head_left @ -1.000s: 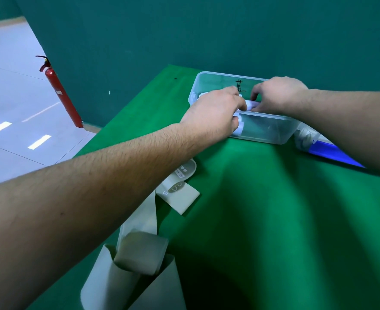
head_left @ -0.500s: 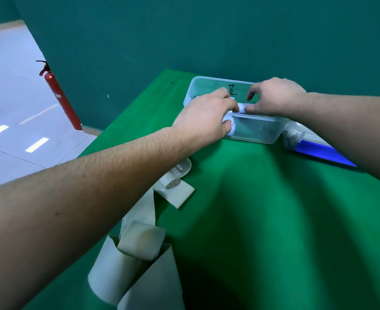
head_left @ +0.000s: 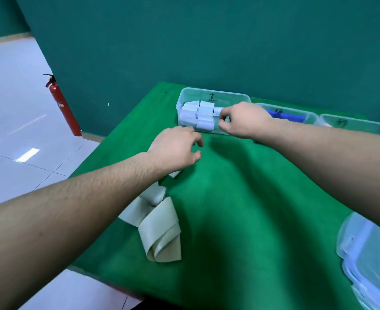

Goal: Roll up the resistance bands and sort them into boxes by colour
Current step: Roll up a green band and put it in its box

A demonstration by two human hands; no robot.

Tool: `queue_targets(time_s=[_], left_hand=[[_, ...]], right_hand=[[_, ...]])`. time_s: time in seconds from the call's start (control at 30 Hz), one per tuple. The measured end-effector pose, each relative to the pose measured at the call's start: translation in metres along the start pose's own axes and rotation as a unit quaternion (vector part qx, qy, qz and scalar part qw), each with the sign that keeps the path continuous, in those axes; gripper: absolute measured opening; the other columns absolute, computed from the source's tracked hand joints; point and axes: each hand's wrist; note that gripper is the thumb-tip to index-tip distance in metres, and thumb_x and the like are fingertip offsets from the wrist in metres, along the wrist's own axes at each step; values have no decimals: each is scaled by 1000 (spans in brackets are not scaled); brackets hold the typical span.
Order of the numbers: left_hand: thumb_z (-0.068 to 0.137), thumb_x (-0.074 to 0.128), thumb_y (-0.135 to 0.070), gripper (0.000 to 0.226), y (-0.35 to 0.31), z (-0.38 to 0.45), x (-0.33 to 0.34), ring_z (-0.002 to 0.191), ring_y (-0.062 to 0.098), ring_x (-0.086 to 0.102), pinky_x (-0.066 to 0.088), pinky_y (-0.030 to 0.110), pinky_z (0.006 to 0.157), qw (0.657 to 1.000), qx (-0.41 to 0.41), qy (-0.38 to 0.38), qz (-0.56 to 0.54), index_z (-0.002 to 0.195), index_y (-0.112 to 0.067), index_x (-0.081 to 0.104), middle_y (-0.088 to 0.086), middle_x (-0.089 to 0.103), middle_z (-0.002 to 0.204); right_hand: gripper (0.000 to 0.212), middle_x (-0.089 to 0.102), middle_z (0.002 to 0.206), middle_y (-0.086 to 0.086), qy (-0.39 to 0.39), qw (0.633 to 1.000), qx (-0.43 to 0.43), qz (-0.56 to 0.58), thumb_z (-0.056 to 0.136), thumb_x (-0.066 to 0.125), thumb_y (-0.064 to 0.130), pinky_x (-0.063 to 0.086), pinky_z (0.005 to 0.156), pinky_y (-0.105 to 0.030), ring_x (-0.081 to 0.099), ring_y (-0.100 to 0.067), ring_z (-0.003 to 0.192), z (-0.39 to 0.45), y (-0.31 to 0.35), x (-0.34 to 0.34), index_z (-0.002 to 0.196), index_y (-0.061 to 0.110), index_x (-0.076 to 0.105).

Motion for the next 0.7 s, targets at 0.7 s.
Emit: queue_targets(time_s=[0.7], left_hand=[[81,63,-24,18,26,-30,34,73,18,58,38,26,60,984,-128,49,-117,96,-24,72,-4,67,79]], right_hand=[[56,66,102,2,134,961,27,239,82,64,46,52,78,-32,62,-22,88,1,66,69,132,30,45]])
Point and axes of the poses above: each hand's wrist, its own z-axis towards the middle knuckle, its own x-axis out of the palm, y = z × x
